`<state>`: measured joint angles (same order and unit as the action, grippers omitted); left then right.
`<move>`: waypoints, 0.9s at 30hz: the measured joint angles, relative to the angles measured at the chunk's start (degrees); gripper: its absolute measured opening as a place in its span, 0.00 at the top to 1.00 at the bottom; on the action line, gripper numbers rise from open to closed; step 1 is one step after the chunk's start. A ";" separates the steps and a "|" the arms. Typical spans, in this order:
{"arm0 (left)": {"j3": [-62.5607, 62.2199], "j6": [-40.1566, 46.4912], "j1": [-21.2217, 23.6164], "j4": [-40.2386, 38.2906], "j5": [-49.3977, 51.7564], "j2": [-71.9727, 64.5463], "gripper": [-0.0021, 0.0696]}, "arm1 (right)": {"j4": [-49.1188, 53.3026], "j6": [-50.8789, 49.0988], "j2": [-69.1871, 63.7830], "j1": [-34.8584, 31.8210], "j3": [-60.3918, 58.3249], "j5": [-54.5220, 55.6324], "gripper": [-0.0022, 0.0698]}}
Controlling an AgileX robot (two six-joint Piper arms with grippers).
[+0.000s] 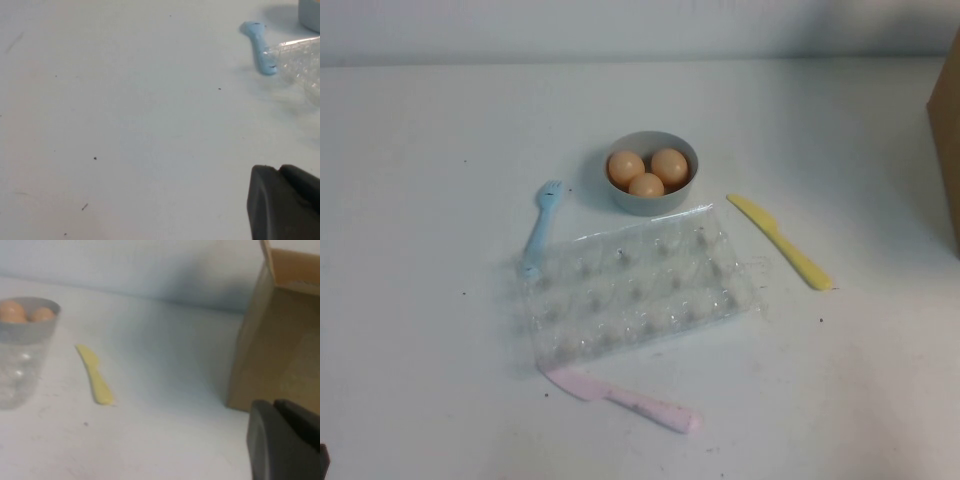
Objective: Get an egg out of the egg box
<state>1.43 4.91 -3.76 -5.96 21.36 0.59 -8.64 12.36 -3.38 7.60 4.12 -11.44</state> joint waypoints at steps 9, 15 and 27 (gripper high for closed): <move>0.00 0.00 0.00 0.00 0.00 0.00 0.98 | 5.34 -4.05 3.78 -17.54 -3.63 -10.01 0.99; 0.00 0.00 0.00 0.00 0.00 0.00 0.98 | 3.84 -4.10 3.78 -16.84 -5.62 -9.34 0.99; 0.00 0.00 0.00 0.00 0.00 0.00 0.98 | 3.22 -3.89 3.78 -9.39 -5.62 -9.69 0.99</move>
<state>1.43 4.91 -3.76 -5.96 21.36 0.59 -5.43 8.47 0.40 -1.79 -1.50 -21.13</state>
